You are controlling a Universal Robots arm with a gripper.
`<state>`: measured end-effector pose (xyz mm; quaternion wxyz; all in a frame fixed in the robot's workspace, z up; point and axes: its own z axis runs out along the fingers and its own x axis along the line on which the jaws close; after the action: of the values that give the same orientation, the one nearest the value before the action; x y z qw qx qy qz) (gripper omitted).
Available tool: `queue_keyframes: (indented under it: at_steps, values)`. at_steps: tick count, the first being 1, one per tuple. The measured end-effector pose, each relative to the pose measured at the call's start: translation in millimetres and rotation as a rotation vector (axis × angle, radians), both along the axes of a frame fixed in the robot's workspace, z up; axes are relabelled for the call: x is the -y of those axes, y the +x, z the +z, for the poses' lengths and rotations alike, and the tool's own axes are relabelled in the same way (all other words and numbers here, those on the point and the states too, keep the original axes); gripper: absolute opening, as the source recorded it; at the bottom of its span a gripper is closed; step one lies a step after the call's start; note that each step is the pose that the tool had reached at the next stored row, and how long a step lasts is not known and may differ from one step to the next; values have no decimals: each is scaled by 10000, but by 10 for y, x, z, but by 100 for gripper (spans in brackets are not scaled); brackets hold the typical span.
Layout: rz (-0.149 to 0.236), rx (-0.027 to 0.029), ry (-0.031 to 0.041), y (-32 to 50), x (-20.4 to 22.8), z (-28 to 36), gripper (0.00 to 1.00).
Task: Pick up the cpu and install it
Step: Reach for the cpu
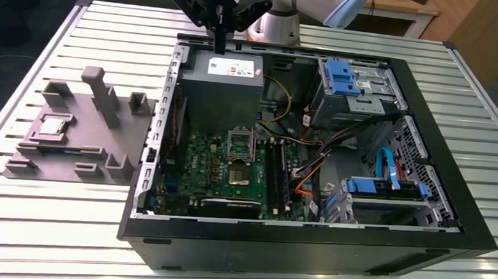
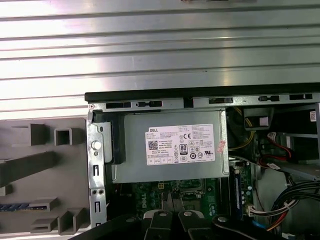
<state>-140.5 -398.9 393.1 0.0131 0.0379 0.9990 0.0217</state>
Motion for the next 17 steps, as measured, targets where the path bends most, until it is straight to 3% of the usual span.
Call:
queue_keyframes:
  at_steps: [17]
  values:
    - [0, 0, 0, -106, 0, -6, 11]
